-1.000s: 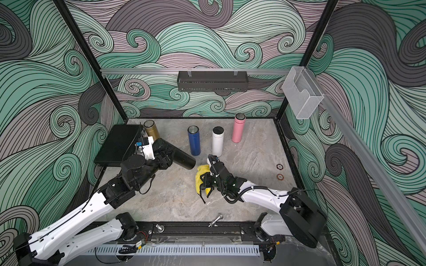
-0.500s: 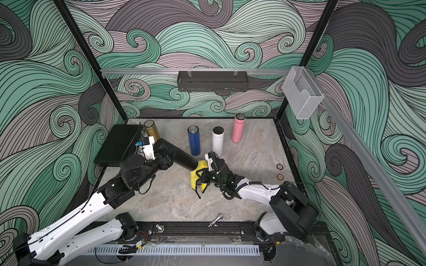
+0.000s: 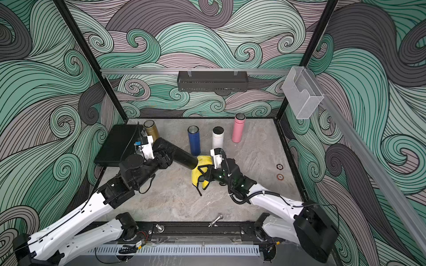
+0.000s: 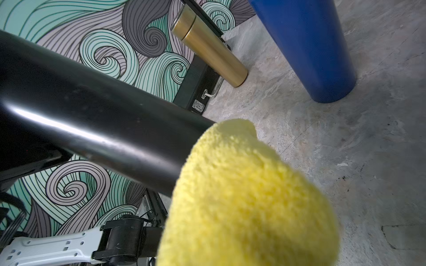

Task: Wipe the surface of the thermos
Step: Wipe the dirt from the surface of the thermos.

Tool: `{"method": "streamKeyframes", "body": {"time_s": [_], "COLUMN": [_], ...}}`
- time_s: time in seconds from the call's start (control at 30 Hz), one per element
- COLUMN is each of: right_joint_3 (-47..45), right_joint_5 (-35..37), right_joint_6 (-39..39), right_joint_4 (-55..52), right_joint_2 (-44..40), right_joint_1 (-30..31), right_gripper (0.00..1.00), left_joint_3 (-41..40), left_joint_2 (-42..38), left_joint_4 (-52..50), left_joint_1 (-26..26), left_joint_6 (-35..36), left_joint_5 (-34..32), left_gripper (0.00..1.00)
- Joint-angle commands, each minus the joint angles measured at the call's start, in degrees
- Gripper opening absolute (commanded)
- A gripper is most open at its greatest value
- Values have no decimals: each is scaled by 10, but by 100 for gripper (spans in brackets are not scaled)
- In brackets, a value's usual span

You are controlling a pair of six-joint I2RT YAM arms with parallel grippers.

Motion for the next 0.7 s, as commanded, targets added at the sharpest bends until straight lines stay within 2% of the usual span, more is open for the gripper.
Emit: {"method": "streamKeyframes", "body": {"time_s": [0.0,0.13,0.33,0.47,0.67], "right_joint_3": [-9,-22,-14,25,70], "right_joint_5": [16,23,-9,-30,-41], "right_joint_6": [1,13,29,27,9], "right_joint_4": [-31,-34,29,62,65], "right_joint_2": [-35,-24,71,128,149], "right_joint_1": [-2,-2,0,15,46], "right_gripper": [0,0,0,0,0], "left_joint_3": [15,14,16,17,12], "left_joint_2": [-12,-15,-14,-6,4], "left_joint_4": [23,28,34,32,36], "left_joint_1": [4,4,4,4,5], "left_joint_6": [11,9,5,5,6], "left_joint_5": [-12,-9,1,3,-3], "left_gripper": [0,0,0,0,0]}}
